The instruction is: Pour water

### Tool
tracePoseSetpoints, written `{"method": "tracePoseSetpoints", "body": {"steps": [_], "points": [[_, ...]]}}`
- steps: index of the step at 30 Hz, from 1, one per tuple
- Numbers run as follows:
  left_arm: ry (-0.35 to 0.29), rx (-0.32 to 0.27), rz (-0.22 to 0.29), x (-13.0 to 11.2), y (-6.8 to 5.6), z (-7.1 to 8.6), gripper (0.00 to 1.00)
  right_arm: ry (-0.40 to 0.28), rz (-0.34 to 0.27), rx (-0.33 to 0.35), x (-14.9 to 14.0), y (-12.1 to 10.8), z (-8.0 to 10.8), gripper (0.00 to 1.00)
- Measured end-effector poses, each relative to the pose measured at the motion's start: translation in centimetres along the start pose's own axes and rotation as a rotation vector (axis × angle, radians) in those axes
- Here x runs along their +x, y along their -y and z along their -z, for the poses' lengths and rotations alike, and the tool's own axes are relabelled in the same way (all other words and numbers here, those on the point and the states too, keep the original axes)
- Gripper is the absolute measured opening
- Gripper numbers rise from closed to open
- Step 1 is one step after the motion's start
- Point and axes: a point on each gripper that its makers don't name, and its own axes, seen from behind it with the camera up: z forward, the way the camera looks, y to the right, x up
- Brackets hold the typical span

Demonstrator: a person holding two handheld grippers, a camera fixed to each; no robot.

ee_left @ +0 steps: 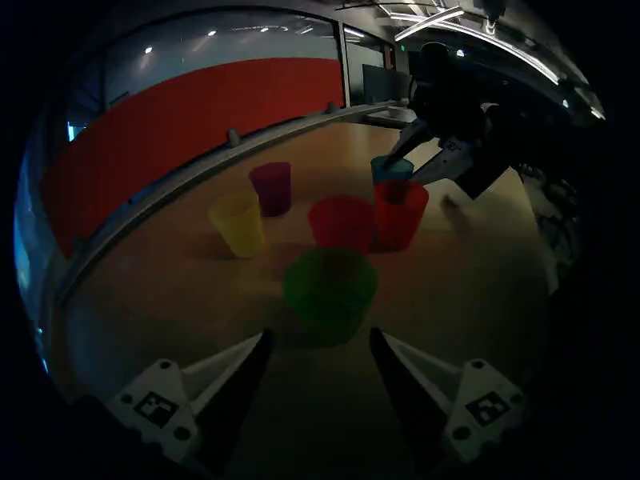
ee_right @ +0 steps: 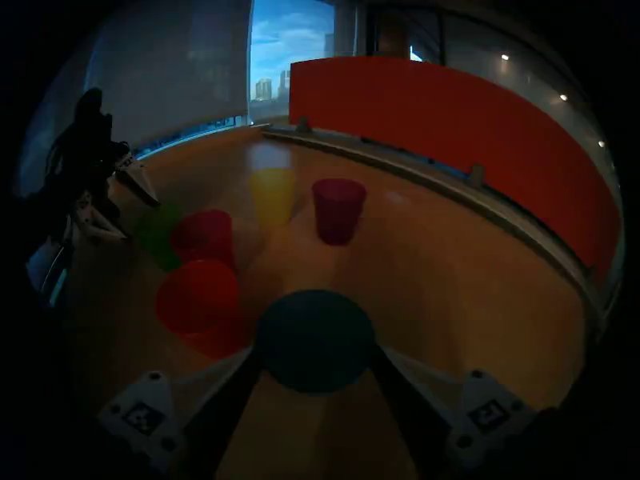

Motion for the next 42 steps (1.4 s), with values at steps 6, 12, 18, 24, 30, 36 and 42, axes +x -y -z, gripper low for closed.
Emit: {"method": "tracePoseSetpoints", "body": {"steps": [6, 12, 18, 24, 30, 36, 42], "points": [[-0.004, 0.023, 0.012, -0.2, 0.5, 0.7, 0.89, -0.001, -0.010, -0.006, -0.3, 0.0, 0.8, 0.98], [-0.024, 0.045, 0.034, -0.2, 0.6, 1.8, 0.89, -0.010, -0.016, -0.027, -0.8, 0.1, 2.4, 0.99], [-0.058, 0.076, 0.078, 0.1, 0.9, 2.9, 0.89, -0.030, -0.026, -0.062, -1.3, 0.2, 4.7, 1.00], [-0.113, 0.122, 0.129, 0.6, 1.2, 4.2, 0.89, -0.066, -0.046, -0.097, -1.2, 0.2, 6.9, 1.00], [-0.162, 0.177, 0.166, 0.8, 2.0, 5.9, 0.89, -0.101, -0.069, -0.130, -1.2, 0.1, 8.8, 1.00], [-0.228, 0.253, 0.197, 1.6, 3.3, 7.6, 0.89, -0.155, -0.092, -0.183, -0.5, -0.4, 10.5, 1.00], [-0.285, 0.325, 0.230, 1.6, 4.2, 8.7, 0.89, -0.221, -0.109, -0.254, 0.5, -1.0, 11.8, 1.00]]}}
